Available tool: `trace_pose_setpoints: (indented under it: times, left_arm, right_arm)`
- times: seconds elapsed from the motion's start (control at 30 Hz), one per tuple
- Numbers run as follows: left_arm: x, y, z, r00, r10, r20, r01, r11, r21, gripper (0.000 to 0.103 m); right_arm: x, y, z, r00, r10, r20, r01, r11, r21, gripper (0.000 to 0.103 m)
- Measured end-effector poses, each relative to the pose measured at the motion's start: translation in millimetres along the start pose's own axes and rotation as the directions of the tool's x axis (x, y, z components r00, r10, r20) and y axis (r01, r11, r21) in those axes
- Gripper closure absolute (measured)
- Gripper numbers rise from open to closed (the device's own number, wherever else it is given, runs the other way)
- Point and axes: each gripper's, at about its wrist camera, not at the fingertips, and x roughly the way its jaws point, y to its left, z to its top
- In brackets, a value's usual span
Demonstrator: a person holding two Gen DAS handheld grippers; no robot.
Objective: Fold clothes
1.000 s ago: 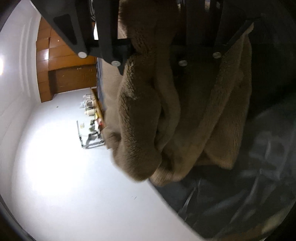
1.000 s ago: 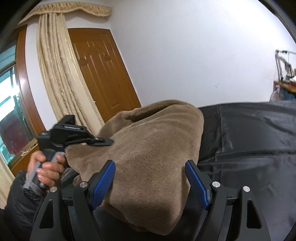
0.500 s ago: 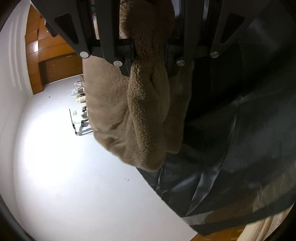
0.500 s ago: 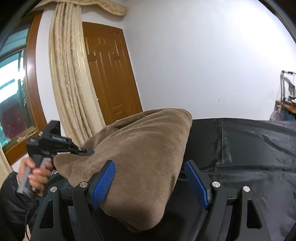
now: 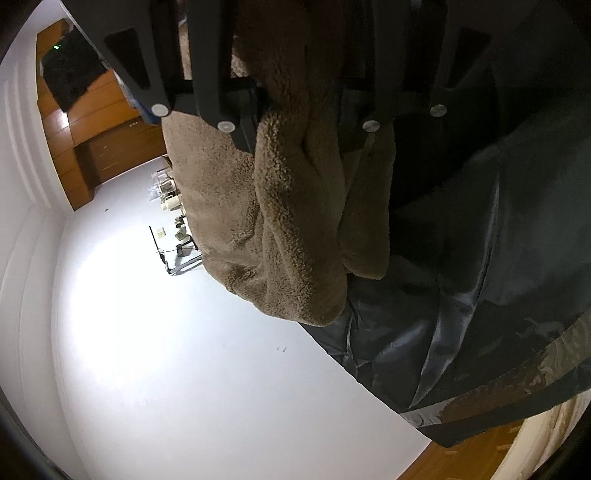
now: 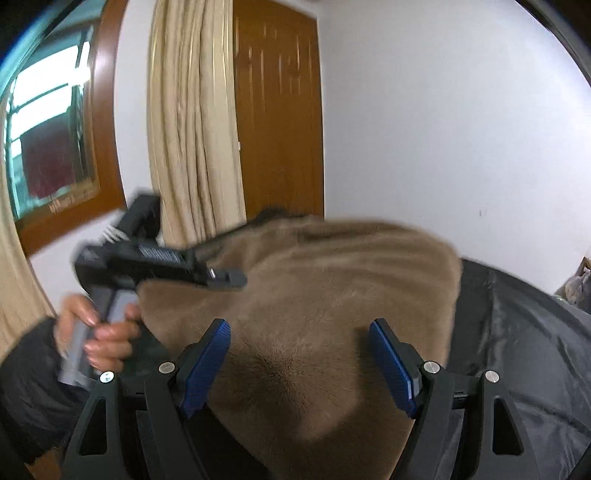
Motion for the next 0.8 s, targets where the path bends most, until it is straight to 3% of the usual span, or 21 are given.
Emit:
trace_pose_setpoints:
  times: [0.2,0.3,0.53,0.67,0.8]
  left_arm:
    - [-3.1,3.3,0.6,1.0,0.008,0.006,-0.008,1.0,-0.022,0.051]
    - [-18.9,0.5,2.1,0.998,0.041,0.051,-0.04,0.999,-0.014,0.045]
    - [-69.5,-29.5,17.7,0.988,-0.022,0.152,0.015,0.999,0.043,0.034]
    - [-59.4,-77.8,29.0,0.991,-0.091,0.096,0.082,0.991,0.101,0.027]
    - [-32.1,-101.9,55.0,0.996,-0.087,-0.018,0.088,0.992,0.088,0.027]
  right_arm:
    - [24.0,-6.1,-13.6,0.998,-0.012,-0.062,0.014,1.0,0.025,0.018]
    - [25.0,-7.9,-17.4,0.998,-0.003,-0.059,0.005,0.999,0.035,0.017]
    - [28.1,-6.2,-18.2,0.999,-0.001,-0.032,0.002,0.999,0.044,0.016]
    - [27.9,-7.3,-17.6,1.0,0.01,-0.028,-0.008,0.999,0.052,0.016]
    - [27.2,-9.7,-17.9,1.0,0.018,-0.025,-0.017,0.998,0.058,0.016]
